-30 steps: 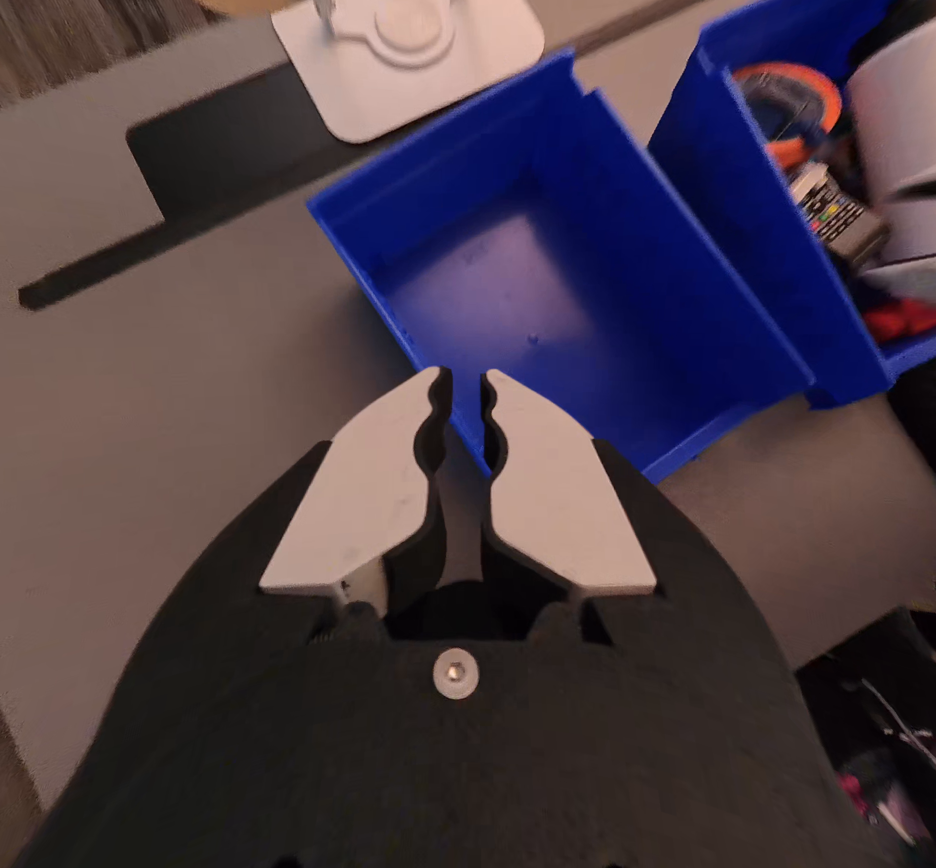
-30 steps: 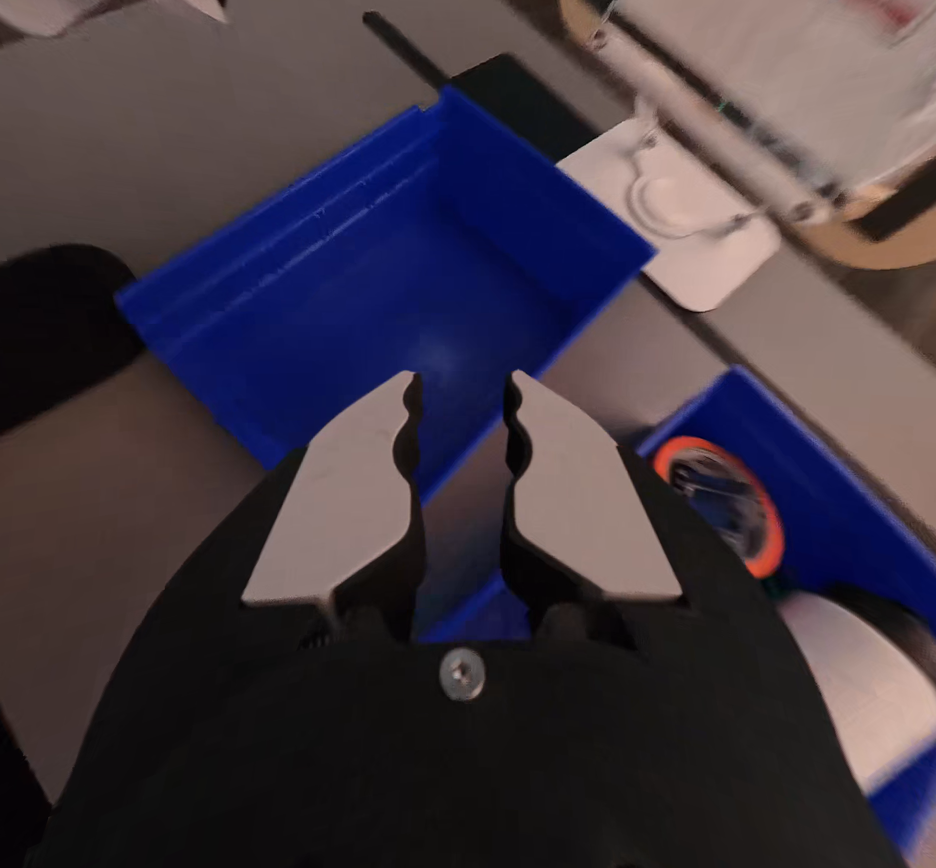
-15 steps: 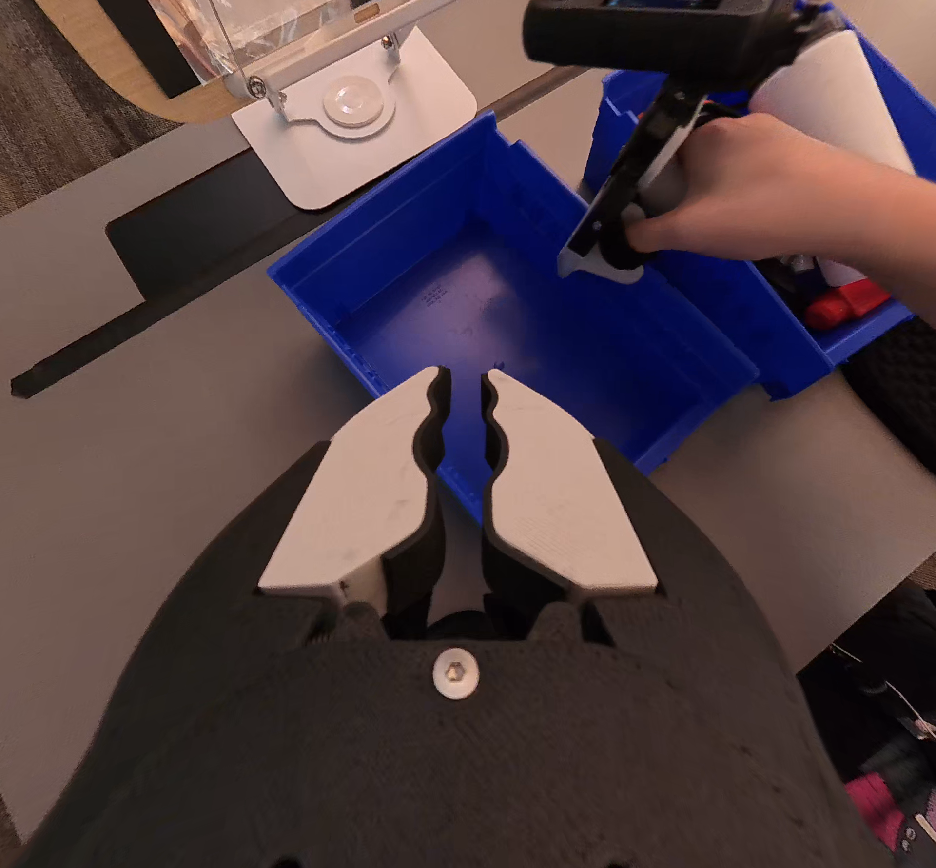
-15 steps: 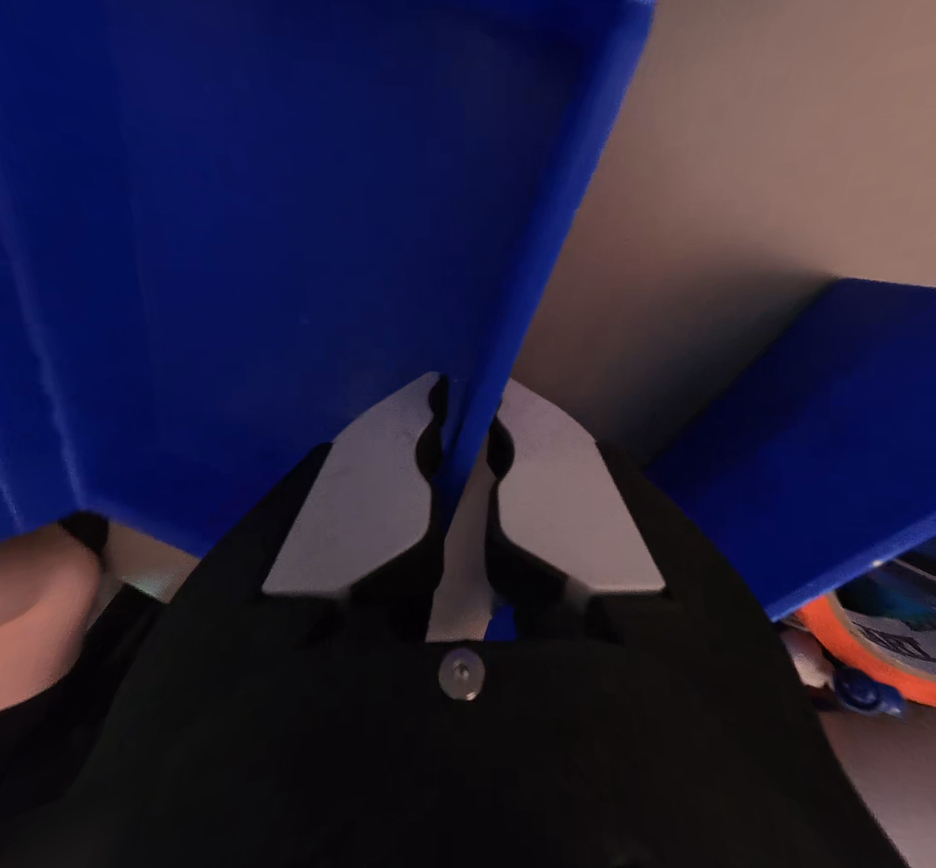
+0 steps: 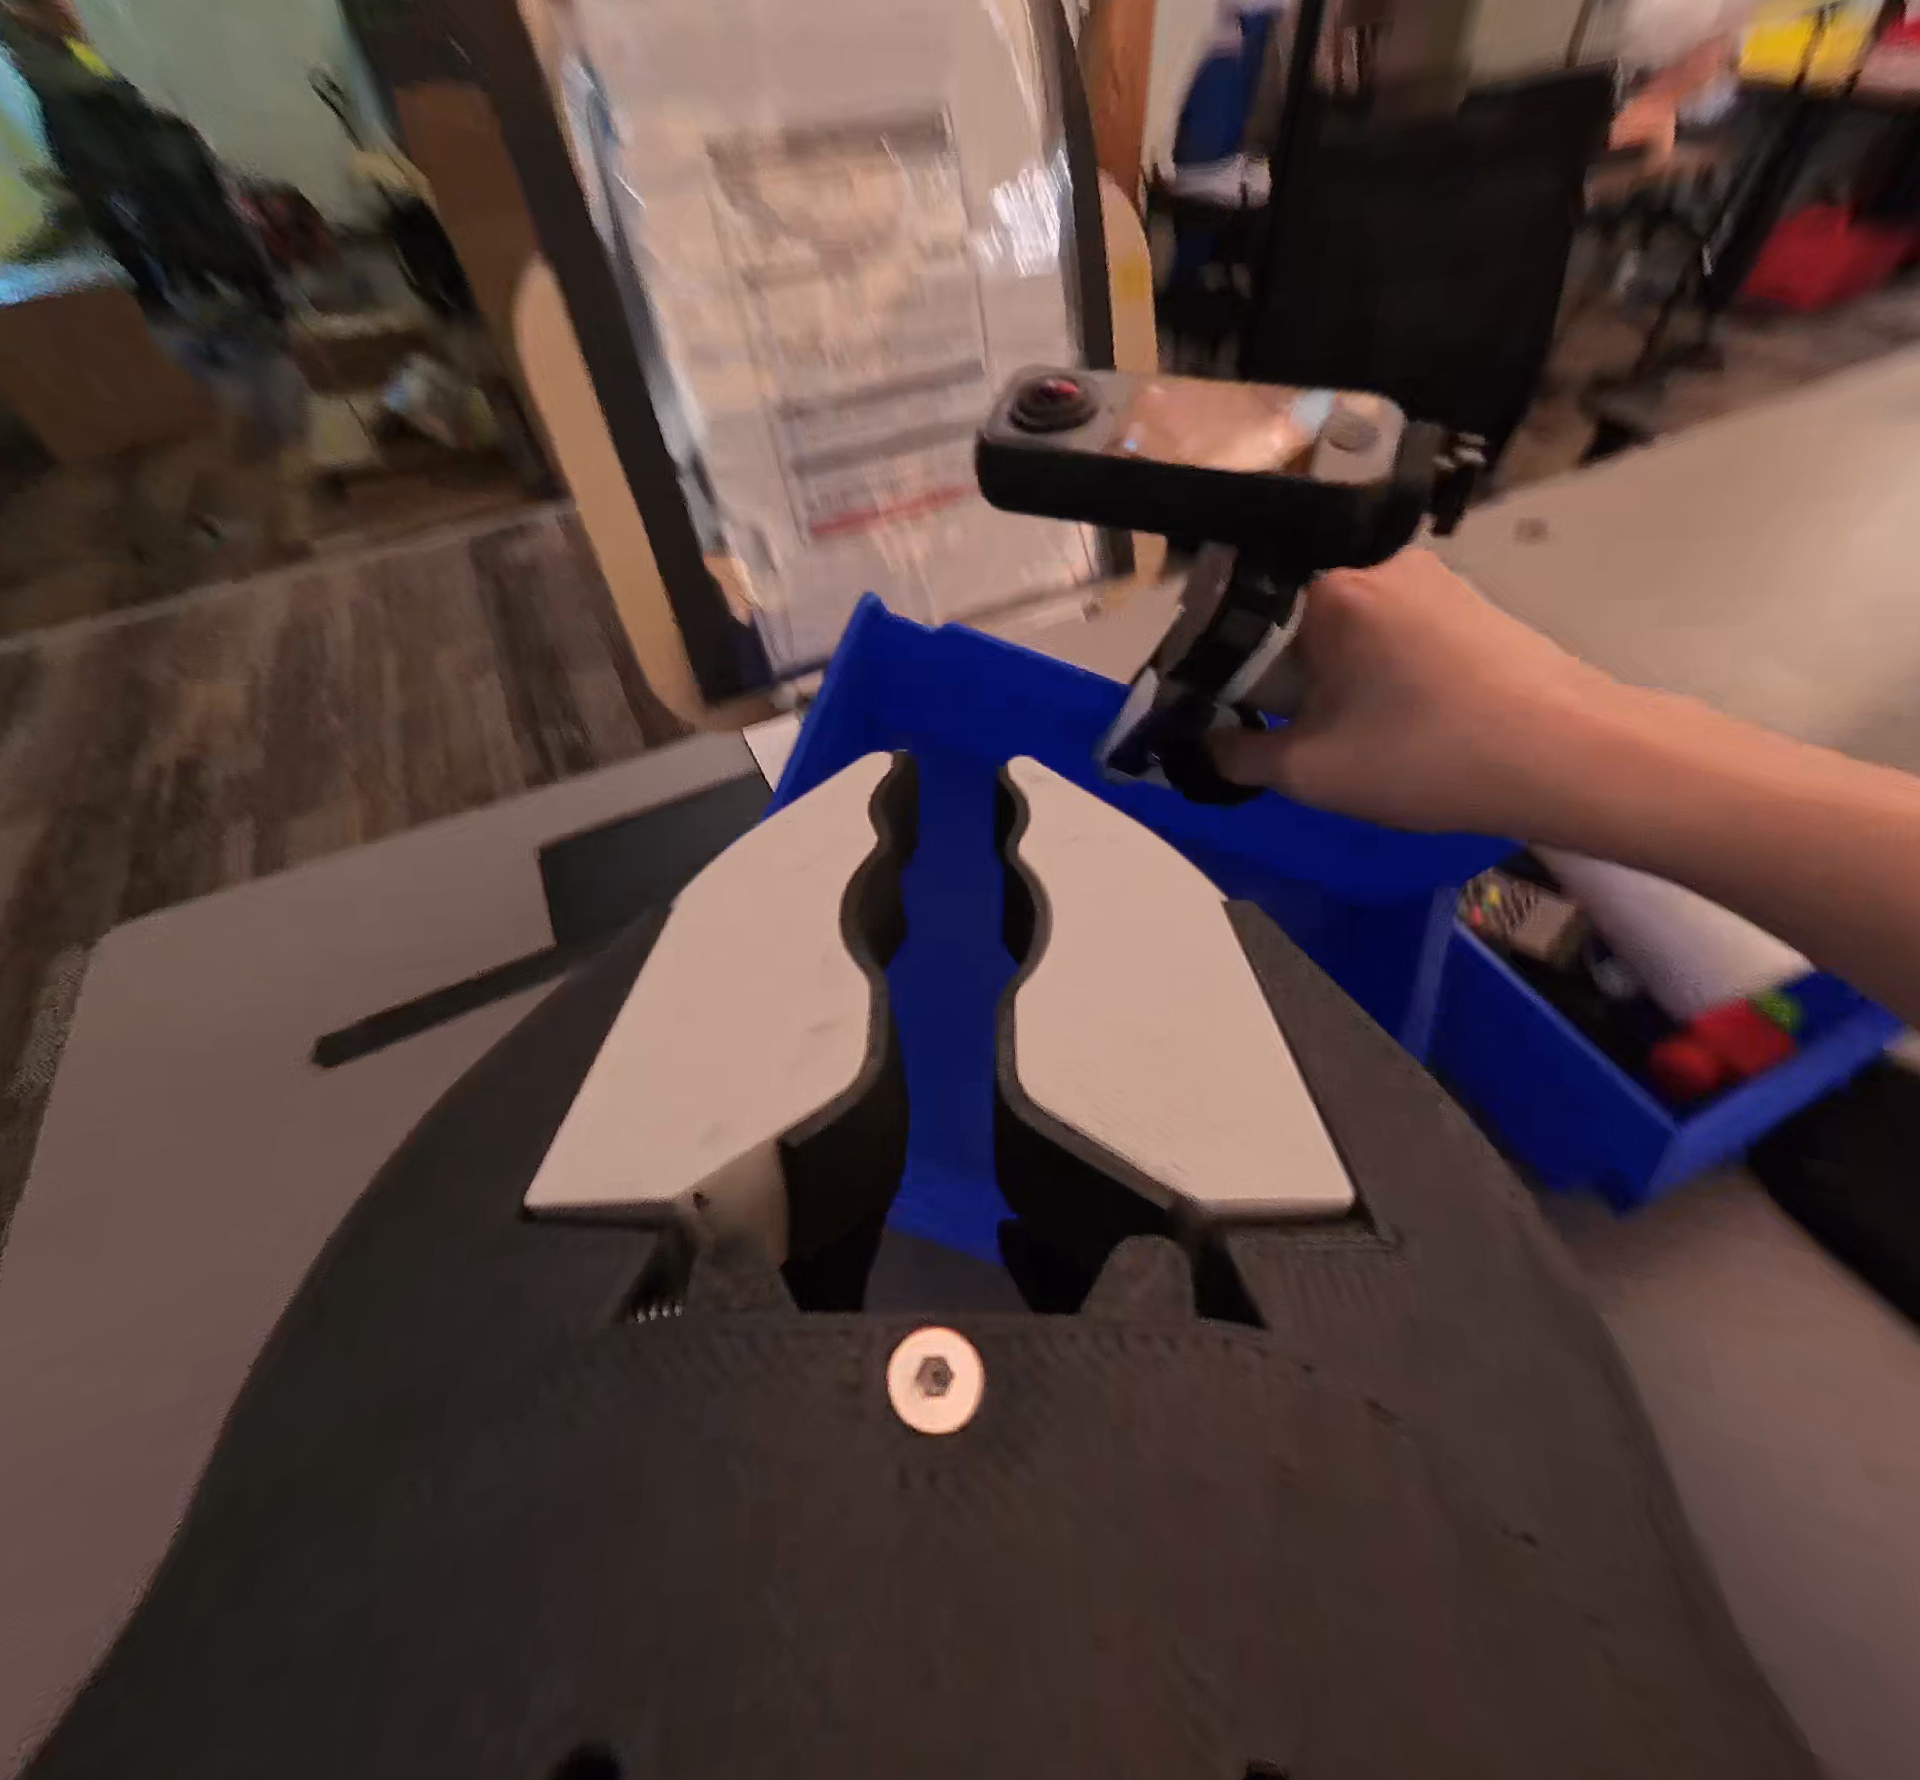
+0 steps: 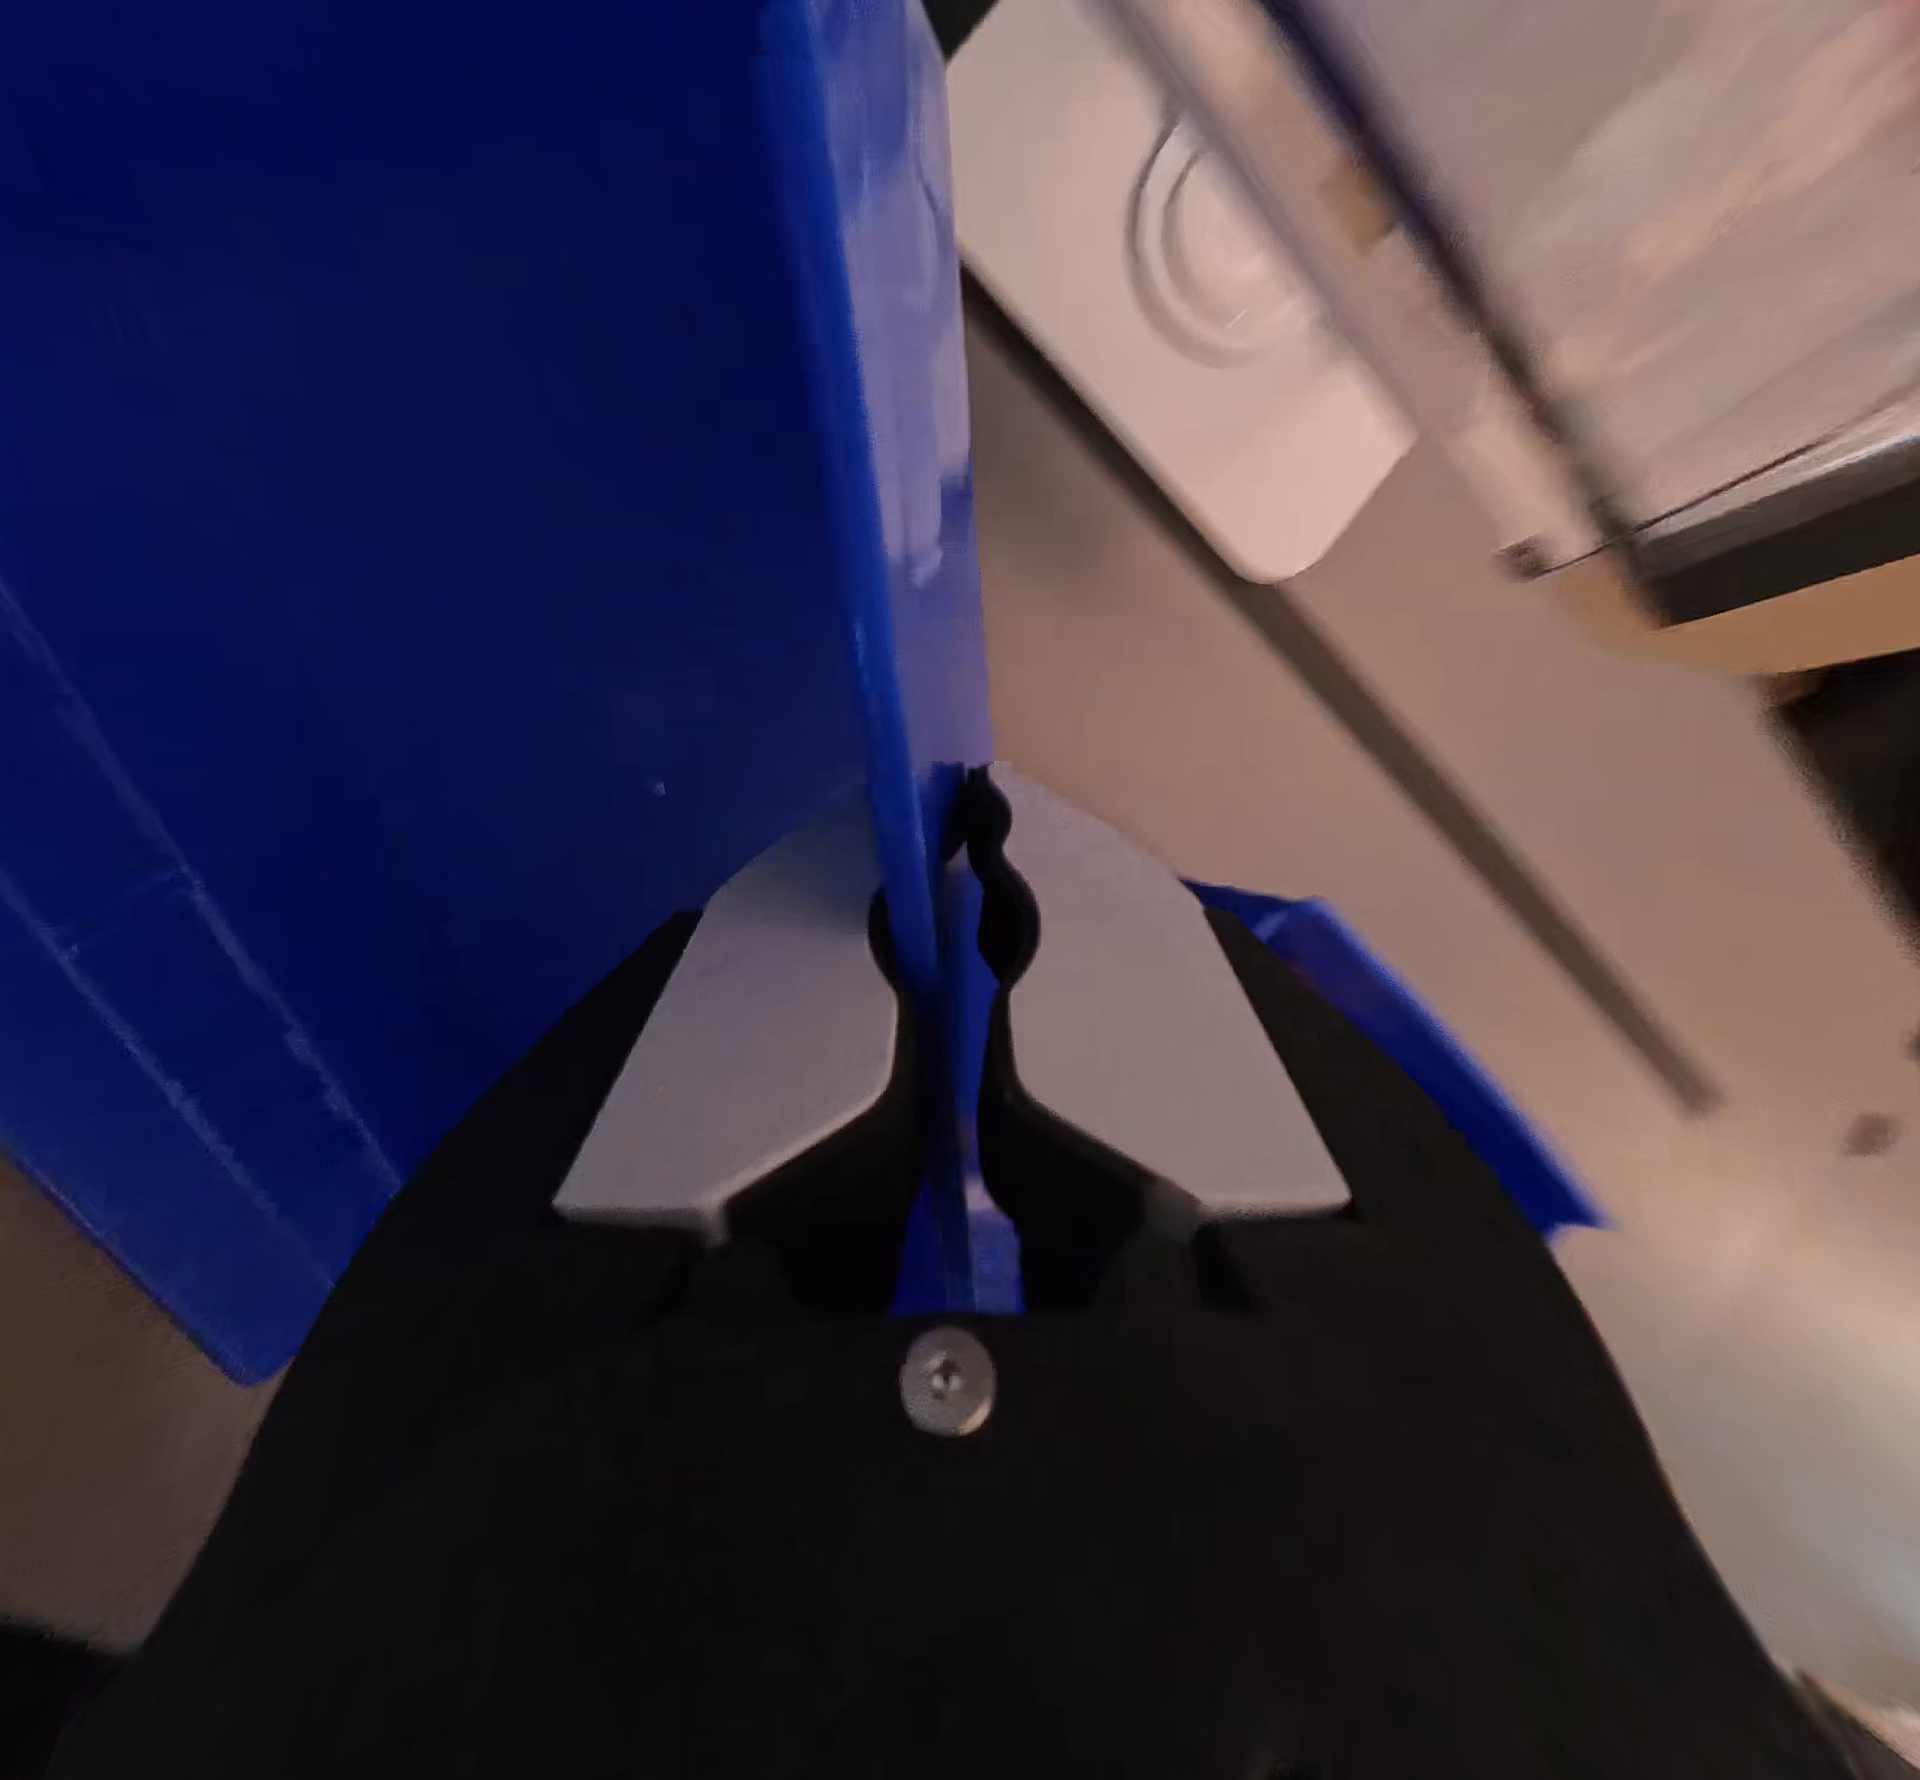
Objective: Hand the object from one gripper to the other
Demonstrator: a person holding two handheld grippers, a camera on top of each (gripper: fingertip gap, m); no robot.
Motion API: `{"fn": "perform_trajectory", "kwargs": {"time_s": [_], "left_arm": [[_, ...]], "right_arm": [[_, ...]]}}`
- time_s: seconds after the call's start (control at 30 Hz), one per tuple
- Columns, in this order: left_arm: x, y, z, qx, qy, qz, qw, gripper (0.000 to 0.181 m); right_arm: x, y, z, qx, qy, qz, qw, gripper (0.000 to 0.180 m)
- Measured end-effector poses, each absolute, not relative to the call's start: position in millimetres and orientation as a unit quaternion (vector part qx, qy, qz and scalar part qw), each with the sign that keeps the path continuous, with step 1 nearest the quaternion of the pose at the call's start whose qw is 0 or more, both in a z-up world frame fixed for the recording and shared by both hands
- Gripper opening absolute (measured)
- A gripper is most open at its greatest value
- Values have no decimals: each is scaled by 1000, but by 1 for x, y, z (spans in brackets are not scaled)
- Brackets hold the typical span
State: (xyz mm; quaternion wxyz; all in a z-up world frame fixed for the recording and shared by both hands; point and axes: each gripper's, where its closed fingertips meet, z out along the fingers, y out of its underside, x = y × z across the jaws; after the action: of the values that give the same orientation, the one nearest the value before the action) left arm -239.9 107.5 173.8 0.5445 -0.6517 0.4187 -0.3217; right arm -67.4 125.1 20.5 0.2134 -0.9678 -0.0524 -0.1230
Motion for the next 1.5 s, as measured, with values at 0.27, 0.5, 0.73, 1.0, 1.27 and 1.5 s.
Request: {"fn": "perform_trajectory", "kwargs": {"time_s": [0.27, 0.5, 0.73, 1.0, 1.27, 1.5], "left_arm": [[-277, 104, 222, -592, 308, -379, 641, 45], [-191, 70, 162, -623, 431, -457, 466, 66], [-51, -8, -4, -676, 474, -558, 74, 91], [-25, -52, -91, -686, 583, -431, 62, 90], [-56, -47, -80, -653, 680, -327, 62, 29], [-131, 56, -79, -735, 638, -229, 27, 11]], "right_arm": [[-19, 88, 174, -871, -108, -365, 312, 7], [98, -28, 244, -839, -6, -492, 232, 7], [200, -168, 254, -817, 106, -560, 91, 7], [257, -266, 210, -838, 173, -518, 22, 7], [266, -269, 166, -862, 174, -474, 35, 7], [260, -255, 141, -876, 161, -453, 27, 6]]}}
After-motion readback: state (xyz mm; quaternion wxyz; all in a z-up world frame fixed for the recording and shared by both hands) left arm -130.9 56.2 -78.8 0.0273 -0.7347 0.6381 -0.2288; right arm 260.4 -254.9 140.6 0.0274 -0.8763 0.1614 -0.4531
